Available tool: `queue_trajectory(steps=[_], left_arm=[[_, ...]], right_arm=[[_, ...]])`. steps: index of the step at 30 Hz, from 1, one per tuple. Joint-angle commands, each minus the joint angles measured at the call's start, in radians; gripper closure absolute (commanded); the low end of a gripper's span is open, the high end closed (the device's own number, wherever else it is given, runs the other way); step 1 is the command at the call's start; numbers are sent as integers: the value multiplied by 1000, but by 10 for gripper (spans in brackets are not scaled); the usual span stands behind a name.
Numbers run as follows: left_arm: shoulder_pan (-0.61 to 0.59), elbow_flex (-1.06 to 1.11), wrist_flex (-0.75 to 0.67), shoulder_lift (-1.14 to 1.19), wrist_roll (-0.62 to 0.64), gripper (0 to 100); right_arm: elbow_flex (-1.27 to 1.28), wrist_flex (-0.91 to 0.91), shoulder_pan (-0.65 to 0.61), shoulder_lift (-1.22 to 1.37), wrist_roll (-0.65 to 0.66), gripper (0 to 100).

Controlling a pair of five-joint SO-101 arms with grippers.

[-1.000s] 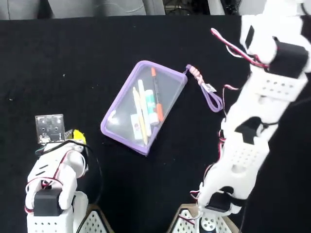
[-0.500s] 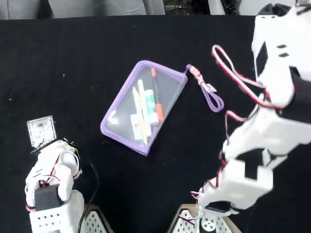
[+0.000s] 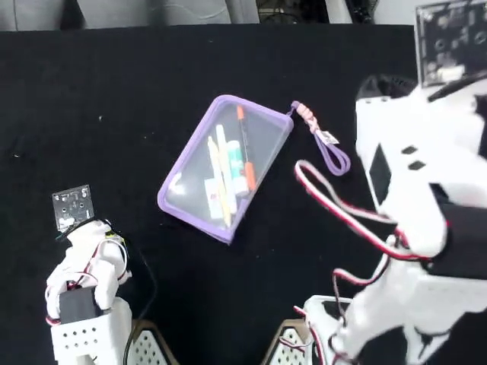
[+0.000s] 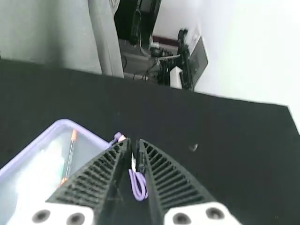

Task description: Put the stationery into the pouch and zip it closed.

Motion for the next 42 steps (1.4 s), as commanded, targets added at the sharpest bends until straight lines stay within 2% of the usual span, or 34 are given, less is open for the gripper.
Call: queue_trajectory(steps=[1, 7, 18, 24, 32, 42], left_arm=[[-4, 15, -8, -3, -3, 970], [99, 48, -8, -3, -5, 971], [74, 107, -14, -2, -5, 971], [65, 107, 9, 2, -5, 971], [73, 107, 38, 2, -5, 971], [67, 107, 38, 2, -5, 971]], right_arm=[[202, -83, -17, -130, -6, 987], [590, -247, -17, -381, -2, 987], [1244, -494, -15, -825, 3, 984], [1495, -508, -12, -1043, 80, 985], [1836, -502, -9, -1400, 87, 984], [2032, -503, -9, -1388, 87, 986]])
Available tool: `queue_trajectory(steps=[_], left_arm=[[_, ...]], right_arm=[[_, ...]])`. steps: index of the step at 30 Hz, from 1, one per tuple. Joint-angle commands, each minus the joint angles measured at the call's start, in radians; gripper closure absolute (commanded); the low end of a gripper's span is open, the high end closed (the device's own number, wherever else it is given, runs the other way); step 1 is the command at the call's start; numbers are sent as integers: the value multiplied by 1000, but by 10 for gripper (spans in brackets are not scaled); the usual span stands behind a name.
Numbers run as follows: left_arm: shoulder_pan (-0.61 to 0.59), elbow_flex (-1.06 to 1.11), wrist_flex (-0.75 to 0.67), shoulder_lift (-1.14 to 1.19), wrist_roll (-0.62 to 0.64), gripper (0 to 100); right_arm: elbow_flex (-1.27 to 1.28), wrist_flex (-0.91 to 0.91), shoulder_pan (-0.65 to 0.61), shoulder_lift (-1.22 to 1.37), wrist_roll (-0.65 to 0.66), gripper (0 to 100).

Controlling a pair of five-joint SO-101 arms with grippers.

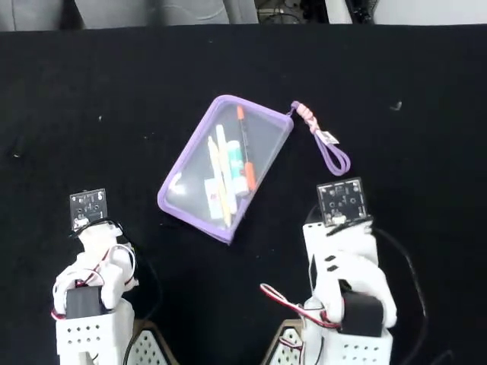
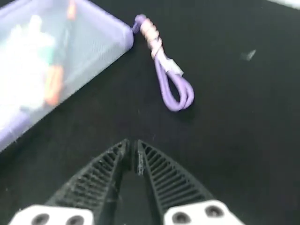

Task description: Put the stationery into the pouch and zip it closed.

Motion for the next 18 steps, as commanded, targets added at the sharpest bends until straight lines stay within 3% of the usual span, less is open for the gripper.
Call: queue_trajectory(steps=[1, 12, 18], left_arm=[[-8, 27, 5, -3, -5, 971], [-8, 27, 5, -3, -3, 970], [-8, 27, 5, -3, -3, 970]], right_arm=[[68, -18, -5, -87, 8, 986], [242, -11, -3, -87, 8, 986], [242, -9, 107, -87, 8, 986]])
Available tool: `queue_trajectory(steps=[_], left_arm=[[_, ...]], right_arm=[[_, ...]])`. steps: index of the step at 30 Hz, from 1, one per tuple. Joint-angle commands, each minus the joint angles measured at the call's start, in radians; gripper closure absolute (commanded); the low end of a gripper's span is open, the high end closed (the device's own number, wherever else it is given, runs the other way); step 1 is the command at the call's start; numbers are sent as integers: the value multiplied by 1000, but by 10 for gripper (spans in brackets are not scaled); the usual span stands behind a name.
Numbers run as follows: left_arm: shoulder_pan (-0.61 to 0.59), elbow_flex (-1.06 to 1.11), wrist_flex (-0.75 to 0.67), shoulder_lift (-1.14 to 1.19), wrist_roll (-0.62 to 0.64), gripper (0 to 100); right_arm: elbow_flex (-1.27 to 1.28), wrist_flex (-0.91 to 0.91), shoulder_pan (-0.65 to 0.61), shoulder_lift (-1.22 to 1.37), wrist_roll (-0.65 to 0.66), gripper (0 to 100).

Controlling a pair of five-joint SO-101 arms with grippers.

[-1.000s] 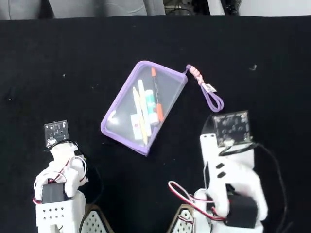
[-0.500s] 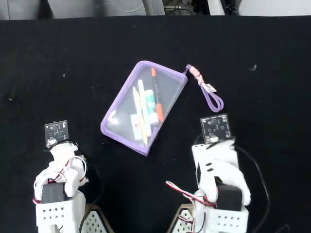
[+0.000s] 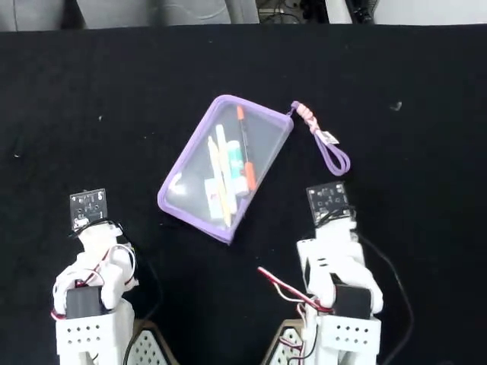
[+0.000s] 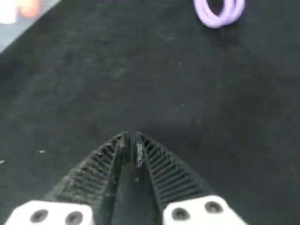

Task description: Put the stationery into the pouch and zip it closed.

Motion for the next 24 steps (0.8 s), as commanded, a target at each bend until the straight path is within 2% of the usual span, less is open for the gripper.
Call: queue_trajectory(steps=[1, 9, 24], left_arm=[[-8, 27, 5, -3, -3, 970], [-4, 27, 5, -3, -3, 970], [-8, 27, 5, -3, -2, 970]], right_arm=[[-2, 2, 78, -87, 8, 986], [-1, 112, 100, -87, 8, 984], [-1, 115, 103, -87, 8, 986]])
